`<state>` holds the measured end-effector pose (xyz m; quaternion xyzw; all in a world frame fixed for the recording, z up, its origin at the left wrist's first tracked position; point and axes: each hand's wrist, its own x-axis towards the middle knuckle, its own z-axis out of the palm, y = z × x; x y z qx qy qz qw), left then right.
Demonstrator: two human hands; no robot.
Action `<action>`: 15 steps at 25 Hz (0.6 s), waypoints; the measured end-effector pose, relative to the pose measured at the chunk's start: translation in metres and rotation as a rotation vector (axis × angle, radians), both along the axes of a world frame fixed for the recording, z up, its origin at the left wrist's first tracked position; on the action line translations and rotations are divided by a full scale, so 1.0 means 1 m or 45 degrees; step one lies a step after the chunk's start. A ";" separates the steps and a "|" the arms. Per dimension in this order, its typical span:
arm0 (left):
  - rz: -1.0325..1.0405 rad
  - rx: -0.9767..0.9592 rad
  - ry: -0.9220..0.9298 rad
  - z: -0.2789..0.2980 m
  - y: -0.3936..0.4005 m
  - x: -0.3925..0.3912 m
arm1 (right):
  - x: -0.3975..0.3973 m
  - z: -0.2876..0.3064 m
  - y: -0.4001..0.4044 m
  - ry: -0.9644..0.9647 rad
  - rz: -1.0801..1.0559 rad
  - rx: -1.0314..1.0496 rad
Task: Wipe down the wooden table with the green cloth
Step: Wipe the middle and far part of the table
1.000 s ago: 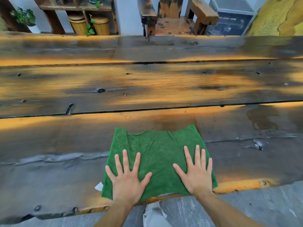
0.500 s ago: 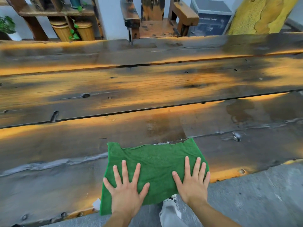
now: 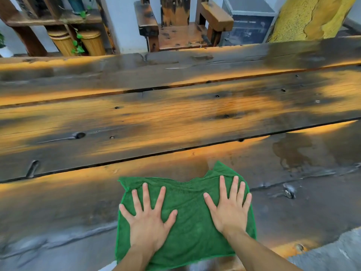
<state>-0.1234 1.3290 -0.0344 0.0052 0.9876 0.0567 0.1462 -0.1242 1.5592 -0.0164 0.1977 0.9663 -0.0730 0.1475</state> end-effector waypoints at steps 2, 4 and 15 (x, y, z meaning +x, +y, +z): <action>-0.008 -0.024 0.010 0.000 0.009 -0.030 | -0.034 0.000 0.011 0.028 0.029 0.005; -0.022 -0.030 0.021 -0.002 0.019 -0.061 | -0.071 0.000 0.023 0.053 0.044 0.005; 0.106 -0.030 0.055 -0.002 0.072 -0.259 | -0.287 -0.005 0.080 0.026 0.146 -0.008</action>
